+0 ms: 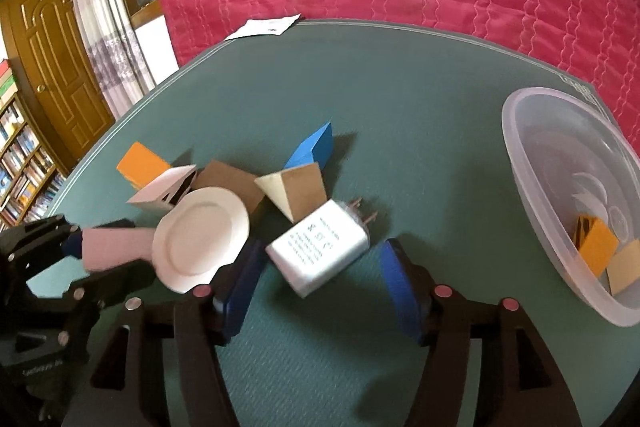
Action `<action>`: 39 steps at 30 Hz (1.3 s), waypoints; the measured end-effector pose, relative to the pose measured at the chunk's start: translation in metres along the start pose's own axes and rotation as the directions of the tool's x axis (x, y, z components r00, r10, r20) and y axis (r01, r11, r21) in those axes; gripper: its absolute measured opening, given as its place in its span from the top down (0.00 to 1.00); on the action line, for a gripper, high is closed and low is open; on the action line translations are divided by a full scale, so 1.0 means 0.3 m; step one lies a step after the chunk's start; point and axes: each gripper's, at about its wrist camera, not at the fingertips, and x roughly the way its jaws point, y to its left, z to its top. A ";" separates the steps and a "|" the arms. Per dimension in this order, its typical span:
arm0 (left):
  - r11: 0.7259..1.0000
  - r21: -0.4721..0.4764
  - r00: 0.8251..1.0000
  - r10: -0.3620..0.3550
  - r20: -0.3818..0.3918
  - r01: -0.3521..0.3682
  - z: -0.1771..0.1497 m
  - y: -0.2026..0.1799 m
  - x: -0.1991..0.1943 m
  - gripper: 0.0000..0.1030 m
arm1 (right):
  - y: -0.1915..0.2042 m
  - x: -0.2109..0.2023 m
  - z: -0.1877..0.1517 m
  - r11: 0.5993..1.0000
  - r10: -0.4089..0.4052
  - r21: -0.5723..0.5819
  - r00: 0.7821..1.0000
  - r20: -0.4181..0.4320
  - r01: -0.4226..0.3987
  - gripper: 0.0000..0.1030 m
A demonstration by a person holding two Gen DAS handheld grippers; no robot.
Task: Organize rigid objects
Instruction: 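Grasp the pink block with the left gripper while the right gripper grasps the white charger, then carry the pink block and white charger over the bowl with both grippers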
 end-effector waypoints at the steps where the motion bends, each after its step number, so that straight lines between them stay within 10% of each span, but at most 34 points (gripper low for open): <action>1: 1.000 -0.004 1.000 -0.001 -0.001 0.001 0.000 0.002 0.002 0.62 | 0.000 0.002 0.003 1.000 -0.001 -0.003 1.000 0.001 0.001 0.39; 22: 1.000 -0.022 1.000 0.011 0.018 -0.011 0.016 0.002 -0.024 0.65 | -0.042 -0.105 -0.021 1.000 0.025 0.014 0.996 0.080 -0.027 0.48; 39: 1.000 -0.010 0.999 0.025 0.021 -0.025 0.038 -0.047 -0.058 0.70 | -0.322 -0.322 -0.032 0.952 -0.246 0.247 0.935 0.254 0.183 0.48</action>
